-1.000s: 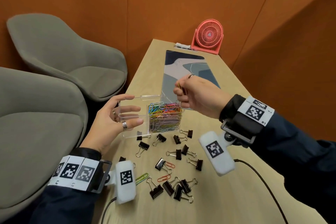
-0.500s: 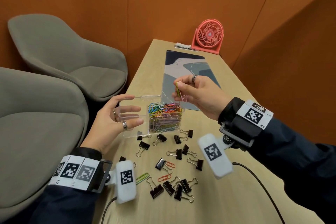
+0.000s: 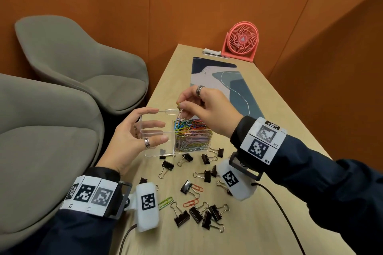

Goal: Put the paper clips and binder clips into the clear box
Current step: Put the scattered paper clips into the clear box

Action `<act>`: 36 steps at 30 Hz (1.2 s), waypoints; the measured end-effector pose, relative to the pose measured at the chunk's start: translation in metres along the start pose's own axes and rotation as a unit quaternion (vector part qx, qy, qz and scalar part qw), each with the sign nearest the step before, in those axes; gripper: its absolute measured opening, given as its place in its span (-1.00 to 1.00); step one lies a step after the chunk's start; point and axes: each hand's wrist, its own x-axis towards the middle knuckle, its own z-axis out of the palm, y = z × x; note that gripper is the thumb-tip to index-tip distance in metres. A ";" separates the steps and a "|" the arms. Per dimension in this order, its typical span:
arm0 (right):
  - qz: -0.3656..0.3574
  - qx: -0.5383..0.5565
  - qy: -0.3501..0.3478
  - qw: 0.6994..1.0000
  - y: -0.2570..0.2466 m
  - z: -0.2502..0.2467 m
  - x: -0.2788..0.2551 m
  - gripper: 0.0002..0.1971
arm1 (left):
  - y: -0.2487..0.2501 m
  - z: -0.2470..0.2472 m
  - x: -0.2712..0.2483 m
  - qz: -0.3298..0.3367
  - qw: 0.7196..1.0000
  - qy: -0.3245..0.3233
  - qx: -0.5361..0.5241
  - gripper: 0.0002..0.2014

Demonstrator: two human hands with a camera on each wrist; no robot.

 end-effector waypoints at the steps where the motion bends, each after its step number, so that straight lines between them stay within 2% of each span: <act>1: 0.000 0.005 -0.005 1.000 0.001 0.000 0.000 -0.90 | 0.000 0.000 0.000 0.001 1.000 0.000 -0.001 -0.26; 5: -0.001 -0.011 -0.010 1.000 0.003 0.002 -0.002 -0.90 | -0.001 0.000 0.001 0.001 1.000 -0.002 -0.003 -0.26; 11: -0.059 -0.134 -0.003 0.989 0.001 -0.001 -0.004 -0.90 | -0.001 -0.001 0.000 0.002 1.000 -0.003 0.005 -0.26; 25: -0.179 -0.210 -0.025 0.961 0.011 -0.001 -0.009 -0.89 | -0.001 -0.001 0.000 0.002 1.000 -0.006 0.013 -0.26; 30: -0.194 -0.229 -0.044 0.953 0.014 0.001 -0.009 -0.93 | -0.001 -0.001 0.000 0.003 1.000 -0.010 0.012 -0.26; 36: -0.190 -0.235 -0.007 0.953 0.018 0.002 -0.009 -0.97 | -0.001 0.000 0.000 0.002 1.000 -0.012 0.008 -0.26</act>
